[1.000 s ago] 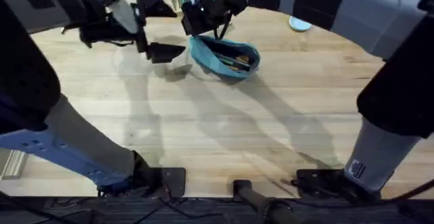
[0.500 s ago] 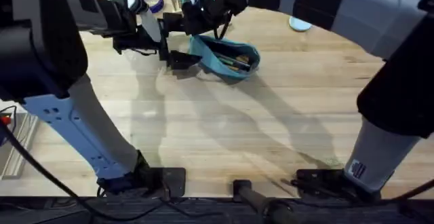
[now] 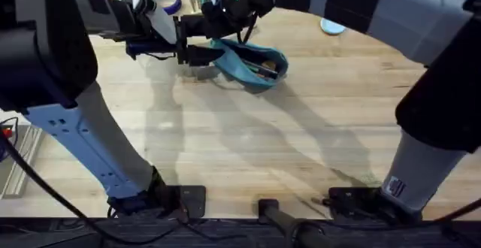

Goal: Unzip the bag, pick up the pens from the table one at a time and place them inside, then zip the bag closed.

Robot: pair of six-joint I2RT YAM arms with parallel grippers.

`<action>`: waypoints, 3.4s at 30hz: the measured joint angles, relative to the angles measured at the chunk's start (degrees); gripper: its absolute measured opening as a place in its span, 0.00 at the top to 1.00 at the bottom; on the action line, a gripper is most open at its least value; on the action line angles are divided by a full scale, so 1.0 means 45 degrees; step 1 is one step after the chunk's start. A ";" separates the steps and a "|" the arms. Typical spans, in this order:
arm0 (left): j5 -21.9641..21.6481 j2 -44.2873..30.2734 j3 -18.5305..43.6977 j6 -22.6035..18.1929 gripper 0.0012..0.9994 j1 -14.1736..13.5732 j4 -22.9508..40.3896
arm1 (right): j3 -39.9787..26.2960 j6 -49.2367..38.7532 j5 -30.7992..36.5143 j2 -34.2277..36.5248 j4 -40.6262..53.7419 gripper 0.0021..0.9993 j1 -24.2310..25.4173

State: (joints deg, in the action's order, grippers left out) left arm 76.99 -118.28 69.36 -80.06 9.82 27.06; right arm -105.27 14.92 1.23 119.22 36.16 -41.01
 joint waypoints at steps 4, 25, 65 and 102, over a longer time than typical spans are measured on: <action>0.0029 0.0000 0.0000 0.0023 0.72 0.0000 0.0075 | 0.0000 0.0004 -0.0005 -0.0004 0.0005 0.97 0.0000; 0.0356 0.0000 0.0000 0.0007 0.96 -0.0044 0.0075 | 0.0000 0.0002 -0.0199 -0.0409 0.0479 0.97 0.0241; 0.0219 0.0000 -0.0024 0.0075 0.01 -0.0034 0.0036 | -0.0406 -0.0666 -0.0131 -0.1583 0.5212 0.00 0.1583; -0.1383 0.2297 -0.0029 -0.4387 0.01 0.2264 0.8061 | -0.1413 -0.0370 -0.0131 -0.1583 0.4546 0.00 0.0460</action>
State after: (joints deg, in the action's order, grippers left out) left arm 70.77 -107.94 69.23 -99.80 20.01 63.34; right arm -111.63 13.26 0.64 112.09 56.62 -38.94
